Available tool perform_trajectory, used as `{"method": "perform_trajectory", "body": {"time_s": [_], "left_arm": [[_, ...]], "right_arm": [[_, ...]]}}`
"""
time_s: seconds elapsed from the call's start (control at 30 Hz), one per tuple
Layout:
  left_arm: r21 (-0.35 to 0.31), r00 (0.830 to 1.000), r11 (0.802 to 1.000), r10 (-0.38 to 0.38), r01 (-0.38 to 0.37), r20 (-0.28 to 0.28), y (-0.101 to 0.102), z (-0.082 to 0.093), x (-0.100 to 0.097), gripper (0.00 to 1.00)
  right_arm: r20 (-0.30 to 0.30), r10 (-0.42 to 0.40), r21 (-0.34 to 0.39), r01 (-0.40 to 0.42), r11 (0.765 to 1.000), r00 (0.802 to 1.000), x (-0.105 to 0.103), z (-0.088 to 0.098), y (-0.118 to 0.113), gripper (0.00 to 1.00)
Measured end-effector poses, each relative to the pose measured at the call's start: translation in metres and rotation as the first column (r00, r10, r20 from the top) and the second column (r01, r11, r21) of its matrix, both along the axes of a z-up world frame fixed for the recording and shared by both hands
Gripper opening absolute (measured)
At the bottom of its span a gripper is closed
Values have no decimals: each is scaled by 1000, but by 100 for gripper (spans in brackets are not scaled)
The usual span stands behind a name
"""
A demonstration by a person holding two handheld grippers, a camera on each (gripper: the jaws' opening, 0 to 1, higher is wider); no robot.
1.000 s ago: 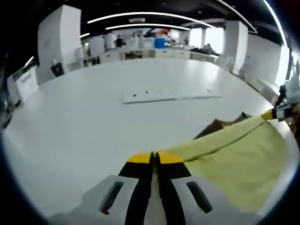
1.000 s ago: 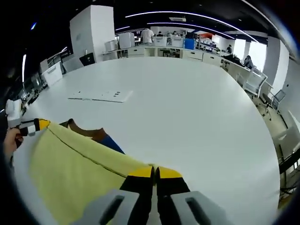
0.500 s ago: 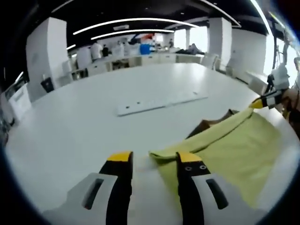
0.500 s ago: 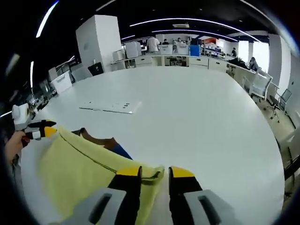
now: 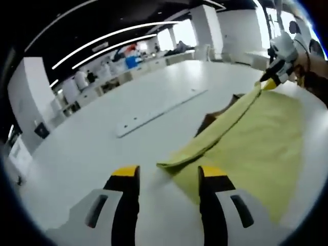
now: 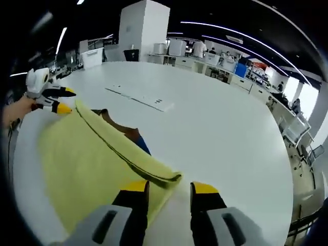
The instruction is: Fold the garment on the visible template until the final outline fits inside the template.
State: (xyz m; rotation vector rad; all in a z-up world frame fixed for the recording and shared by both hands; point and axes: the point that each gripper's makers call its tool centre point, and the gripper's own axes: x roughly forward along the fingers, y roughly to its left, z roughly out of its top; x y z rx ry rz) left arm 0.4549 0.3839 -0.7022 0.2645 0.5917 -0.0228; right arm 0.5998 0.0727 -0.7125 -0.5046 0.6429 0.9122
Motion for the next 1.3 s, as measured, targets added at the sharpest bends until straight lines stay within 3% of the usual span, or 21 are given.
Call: {"method": "perform_trajectory", "body": {"time_s": [0.27,0.5,0.6,0.67,0.97,1.13,1.3], "left_arm": [[-30,999,999,34,-33,21,6,-10,18,39],[-49,996,996,80,-78,44,10,-10,31,39],[-47,991,990,131,-130,35,16,-12,35,37],[-75,988,987,148,-144,44,16,-12,39,36],[-99,976,972,216,-212,29,23,-12,35,35],[-129,975,967,222,-219,12,22,-6,24,40],[-171,973,960,229,-223,16,21,7,11,46]], "right_arm": [[6,-75,60,74,995,997,19,-2,0,26],[-14,-161,130,161,978,987,34,-4,4,26],[-38,-206,155,210,965,978,38,-7,5,26],[-41,-219,159,223,962,975,39,-8,5,25],[-72,-283,173,292,941,956,41,-10,3,24],[-91,-282,201,295,934,955,35,4,4,25],[-133,-252,214,276,937,959,20,16,5,33]]}}
